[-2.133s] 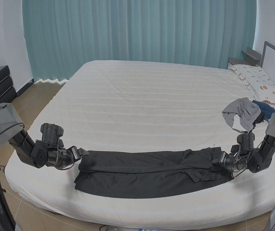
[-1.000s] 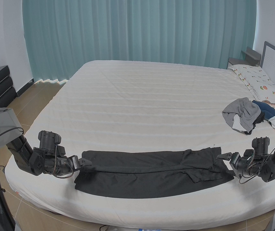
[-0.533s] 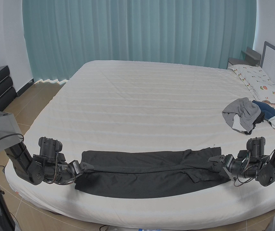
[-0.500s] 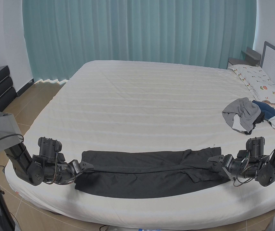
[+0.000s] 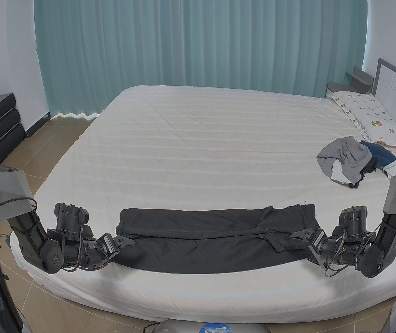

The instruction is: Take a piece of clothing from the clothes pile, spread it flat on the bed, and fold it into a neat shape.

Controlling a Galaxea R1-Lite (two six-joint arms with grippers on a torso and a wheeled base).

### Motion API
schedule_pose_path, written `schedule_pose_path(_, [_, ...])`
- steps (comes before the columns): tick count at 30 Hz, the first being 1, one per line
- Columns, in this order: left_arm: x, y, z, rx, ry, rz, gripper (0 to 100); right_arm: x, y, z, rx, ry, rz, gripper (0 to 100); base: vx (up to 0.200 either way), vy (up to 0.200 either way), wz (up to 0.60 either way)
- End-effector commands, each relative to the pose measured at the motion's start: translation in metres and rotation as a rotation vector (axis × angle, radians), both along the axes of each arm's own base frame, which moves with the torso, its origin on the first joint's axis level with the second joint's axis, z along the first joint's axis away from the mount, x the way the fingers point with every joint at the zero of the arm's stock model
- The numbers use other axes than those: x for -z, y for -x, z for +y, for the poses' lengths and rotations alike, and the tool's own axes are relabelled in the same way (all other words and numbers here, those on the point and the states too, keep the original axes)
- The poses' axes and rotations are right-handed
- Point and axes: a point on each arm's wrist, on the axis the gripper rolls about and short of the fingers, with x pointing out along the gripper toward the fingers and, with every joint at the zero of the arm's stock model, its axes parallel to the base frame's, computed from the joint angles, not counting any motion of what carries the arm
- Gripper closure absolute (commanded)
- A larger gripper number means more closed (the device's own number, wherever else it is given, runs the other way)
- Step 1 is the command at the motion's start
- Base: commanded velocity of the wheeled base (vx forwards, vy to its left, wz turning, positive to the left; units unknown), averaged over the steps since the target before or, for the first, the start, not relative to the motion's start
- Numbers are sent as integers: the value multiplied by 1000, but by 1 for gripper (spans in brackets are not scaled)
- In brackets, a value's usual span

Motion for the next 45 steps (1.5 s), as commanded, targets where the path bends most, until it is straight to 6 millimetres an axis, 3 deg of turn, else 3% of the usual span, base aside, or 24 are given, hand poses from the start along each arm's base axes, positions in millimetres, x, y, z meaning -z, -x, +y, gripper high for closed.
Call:
schedule_pose_path(1, [2,-1,0,-5,4,8,0,16,-9,10,19,0,10,0,0,0,0])
schedule_pose_path(15, [1,-2,0,-10,8,4,0,29,-25,16,84,37,-45,0,0,0,0])
schedule_pose_path(24, [1,-2,0,-10,8,4,0,32,-23,20,98,66,-40,0,0,0,0])
schedule_pose_path(25, [1,-2,0,-10,8,4,0,33,-24,20,100,68,-42,100,0,0,0])
schedule_pose_path(45, [1,-2,0,-10,8,4,0,24,-8,17,102,78,-31,100,0,0,0])
